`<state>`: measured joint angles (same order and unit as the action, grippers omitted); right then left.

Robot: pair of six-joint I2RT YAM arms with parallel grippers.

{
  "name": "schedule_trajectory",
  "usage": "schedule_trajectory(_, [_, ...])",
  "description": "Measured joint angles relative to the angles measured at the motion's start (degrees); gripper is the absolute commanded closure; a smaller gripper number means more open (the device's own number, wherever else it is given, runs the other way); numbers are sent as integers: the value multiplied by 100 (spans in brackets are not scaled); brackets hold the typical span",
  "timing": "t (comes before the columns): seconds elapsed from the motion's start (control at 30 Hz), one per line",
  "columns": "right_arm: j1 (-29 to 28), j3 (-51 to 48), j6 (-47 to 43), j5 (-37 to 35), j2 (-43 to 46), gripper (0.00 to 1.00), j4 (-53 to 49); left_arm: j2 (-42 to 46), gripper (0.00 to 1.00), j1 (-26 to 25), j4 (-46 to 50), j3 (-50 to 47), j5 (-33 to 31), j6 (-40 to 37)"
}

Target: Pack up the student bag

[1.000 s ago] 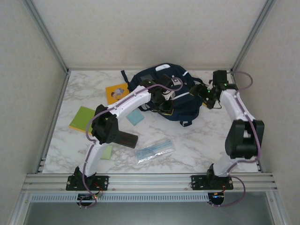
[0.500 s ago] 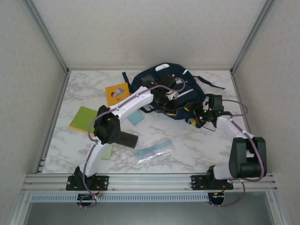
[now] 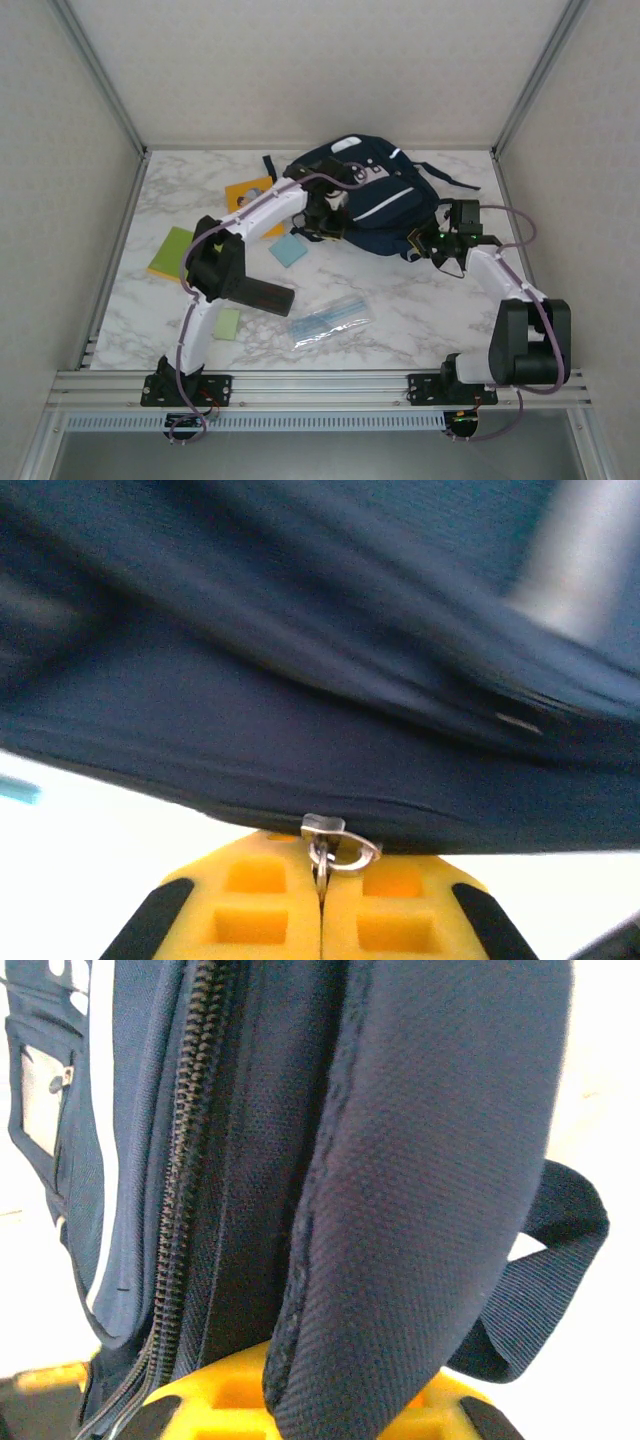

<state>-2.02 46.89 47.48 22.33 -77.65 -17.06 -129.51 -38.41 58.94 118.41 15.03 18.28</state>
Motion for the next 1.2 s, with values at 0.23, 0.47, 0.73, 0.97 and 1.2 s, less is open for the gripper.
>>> schedule_trajectory(0.23, [28,-2,-125,-7,358,100,-192,-588,100,577,238,942,-925,-55])
schedule_trajectory(0.47, [35,-92,-85,-72,841,100,-374,-1801,100,457,369,2592,-732,142])
schedule_trajectory(0.73, [9,-518,247,109,1488,88,-498,-1985,61,396,234,2889,-297,400])
schedule_trajectory(0.97, [-225,-48,-94,236,1364,33,-1547,-1493,0,575,-7,1818,-595,487])
schedule_trajectory(1.2, [-391,1432,-793,186,1043,26,-2645,-7,0,850,-518,549,-817,527])
